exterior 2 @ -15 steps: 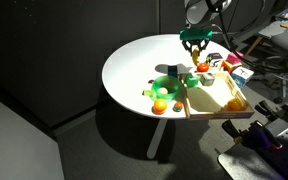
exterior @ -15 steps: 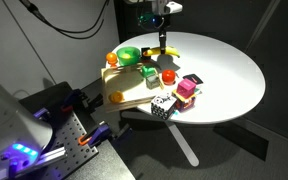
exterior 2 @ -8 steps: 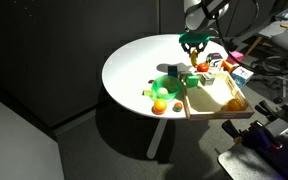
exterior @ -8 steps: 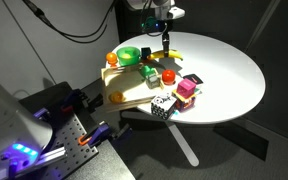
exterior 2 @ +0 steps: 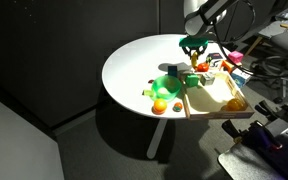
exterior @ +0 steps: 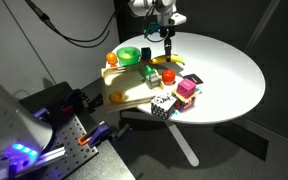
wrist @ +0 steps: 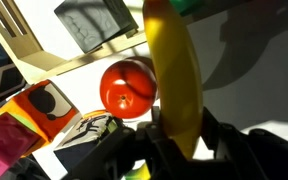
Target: Put the banana on the table
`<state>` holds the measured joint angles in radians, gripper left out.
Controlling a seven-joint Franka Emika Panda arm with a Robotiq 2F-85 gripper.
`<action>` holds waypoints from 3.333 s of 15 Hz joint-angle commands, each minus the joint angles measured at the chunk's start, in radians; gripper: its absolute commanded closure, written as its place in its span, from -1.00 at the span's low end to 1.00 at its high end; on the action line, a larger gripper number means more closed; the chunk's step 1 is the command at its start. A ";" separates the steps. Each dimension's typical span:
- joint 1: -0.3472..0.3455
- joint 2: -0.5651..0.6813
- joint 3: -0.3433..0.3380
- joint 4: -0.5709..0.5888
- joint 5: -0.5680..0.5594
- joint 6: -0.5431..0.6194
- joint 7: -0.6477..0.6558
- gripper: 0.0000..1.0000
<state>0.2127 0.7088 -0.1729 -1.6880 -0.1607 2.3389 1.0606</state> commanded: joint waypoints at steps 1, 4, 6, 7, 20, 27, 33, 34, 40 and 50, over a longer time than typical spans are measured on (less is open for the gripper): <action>0.015 0.024 -0.016 0.031 -0.026 -0.008 0.032 -0.30; 0.018 0.021 -0.016 0.026 -0.025 -0.009 0.030 -0.72; 0.020 0.017 -0.014 0.020 -0.023 -0.010 0.027 -0.98; 0.021 0.011 -0.012 0.015 -0.022 -0.010 0.025 -1.00; 0.009 -0.145 0.077 -0.117 0.006 -0.107 -0.105 -1.00; 0.003 -0.257 0.113 -0.200 -0.007 -0.258 -0.242 -1.00; 0.003 -0.351 0.138 -0.277 -0.021 -0.354 -0.386 -1.00; 0.004 -0.369 0.143 -0.293 -0.024 -0.361 -0.408 -1.00; 0.000 -0.486 0.169 -0.397 -0.033 -0.337 -0.505 -1.00; -0.039 -0.688 0.224 -0.535 0.044 -0.258 -0.629 -1.00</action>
<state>0.2058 0.0975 0.0236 -2.1653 -0.1606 2.0471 0.4894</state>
